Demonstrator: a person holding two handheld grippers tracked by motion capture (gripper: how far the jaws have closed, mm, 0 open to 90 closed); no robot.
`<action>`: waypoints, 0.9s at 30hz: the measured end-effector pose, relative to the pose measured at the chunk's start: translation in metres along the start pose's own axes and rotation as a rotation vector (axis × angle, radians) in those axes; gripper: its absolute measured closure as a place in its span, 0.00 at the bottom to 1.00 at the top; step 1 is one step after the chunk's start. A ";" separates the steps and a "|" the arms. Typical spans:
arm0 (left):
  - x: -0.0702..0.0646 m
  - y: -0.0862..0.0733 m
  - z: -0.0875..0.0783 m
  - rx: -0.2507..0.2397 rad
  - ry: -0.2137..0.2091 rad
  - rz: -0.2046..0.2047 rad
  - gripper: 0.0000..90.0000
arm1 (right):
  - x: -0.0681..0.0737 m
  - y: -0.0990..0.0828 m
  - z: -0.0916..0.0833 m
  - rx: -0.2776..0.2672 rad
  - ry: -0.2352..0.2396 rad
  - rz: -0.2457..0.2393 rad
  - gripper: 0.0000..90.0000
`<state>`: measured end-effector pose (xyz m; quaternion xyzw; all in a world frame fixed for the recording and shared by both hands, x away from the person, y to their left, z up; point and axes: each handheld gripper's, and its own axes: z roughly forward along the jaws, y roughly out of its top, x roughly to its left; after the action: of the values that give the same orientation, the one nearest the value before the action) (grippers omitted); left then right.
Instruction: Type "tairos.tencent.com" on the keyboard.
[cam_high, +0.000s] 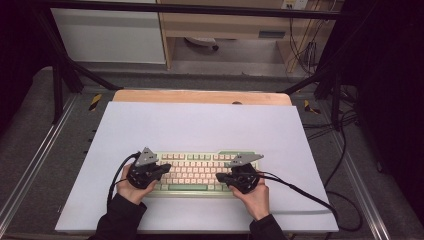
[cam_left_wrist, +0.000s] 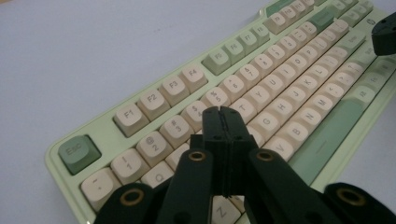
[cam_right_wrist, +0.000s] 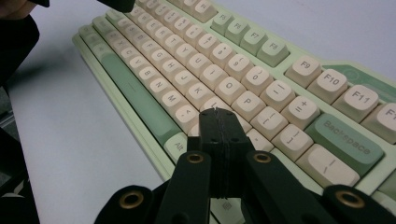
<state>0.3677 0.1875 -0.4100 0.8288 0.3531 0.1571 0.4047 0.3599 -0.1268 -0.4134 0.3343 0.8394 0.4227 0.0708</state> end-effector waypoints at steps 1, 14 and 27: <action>-0.001 0.001 0.002 0.003 0.001 0.002 1.00 | 0.000 -0.001 -0.001 0.004 0.001 0.003 1.00; -0.005 0.004 0.024 0.026 0.014 0.007 1.00 | 0.000 -0.005 -0.006 -0.002 0.003 0.006 1.00; -0.009 0.003 0.032 0.030 -0.005 0.025 1.00 | 0.000 -0.005 -0.005 0.001 0.006 0.000 1.00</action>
<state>0.3804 0.1616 -0.4275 0.8395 0.3442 0.1547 0.3909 0.3552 -0.1324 -0.4142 0.3329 0.8398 0.4234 0.0684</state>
